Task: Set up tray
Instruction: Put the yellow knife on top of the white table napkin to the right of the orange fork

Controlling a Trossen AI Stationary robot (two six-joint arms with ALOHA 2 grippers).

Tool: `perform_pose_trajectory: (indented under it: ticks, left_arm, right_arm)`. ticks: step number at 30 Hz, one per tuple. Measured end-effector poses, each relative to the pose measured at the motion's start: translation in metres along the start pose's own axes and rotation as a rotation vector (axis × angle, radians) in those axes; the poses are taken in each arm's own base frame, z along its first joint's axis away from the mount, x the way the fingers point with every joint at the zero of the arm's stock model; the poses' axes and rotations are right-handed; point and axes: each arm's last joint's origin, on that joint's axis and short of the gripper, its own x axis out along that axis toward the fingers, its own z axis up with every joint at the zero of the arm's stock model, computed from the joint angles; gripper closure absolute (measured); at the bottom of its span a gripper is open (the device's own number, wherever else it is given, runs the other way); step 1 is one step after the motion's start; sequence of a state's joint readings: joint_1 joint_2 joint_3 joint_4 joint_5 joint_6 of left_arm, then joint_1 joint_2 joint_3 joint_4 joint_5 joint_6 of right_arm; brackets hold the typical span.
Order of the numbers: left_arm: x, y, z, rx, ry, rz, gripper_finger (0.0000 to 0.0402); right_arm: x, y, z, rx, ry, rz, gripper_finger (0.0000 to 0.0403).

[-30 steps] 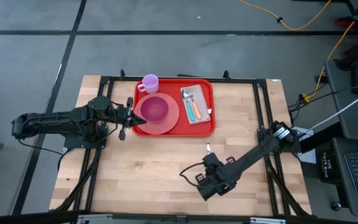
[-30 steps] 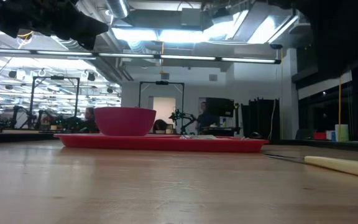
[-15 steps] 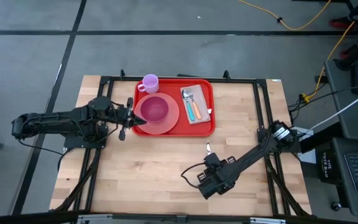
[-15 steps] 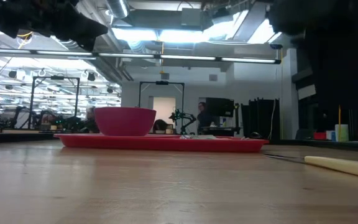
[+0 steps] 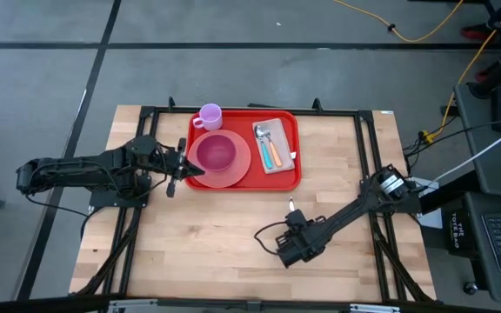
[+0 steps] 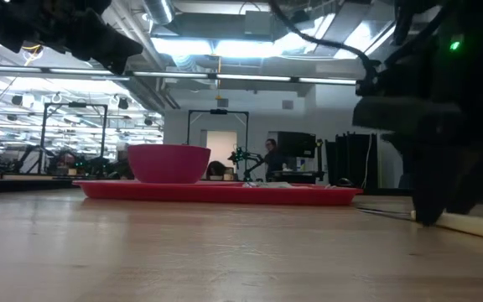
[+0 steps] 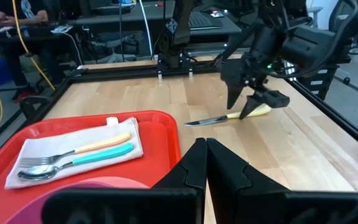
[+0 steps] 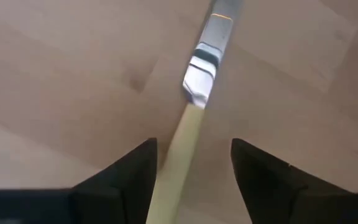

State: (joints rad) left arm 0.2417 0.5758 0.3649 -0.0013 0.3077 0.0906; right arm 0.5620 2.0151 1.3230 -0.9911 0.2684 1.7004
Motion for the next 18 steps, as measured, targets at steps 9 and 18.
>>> perform_pose_trajectory:
  ticks: [9,18]
  left_arm:
    - [0.0,0.0,-0.0003,0.0,0.003,0.0,0.04]
    - [0.0,0.0,-0.0003,-0.001,0.003,0.0,0.04]
  right_arm:
    - [0.0073,-0.0006,0.004,0.022,0.006,0.026,0.0193]
    - [0.0079,0.0065,0.0035,0.046,0.025,0.093,0.0236]
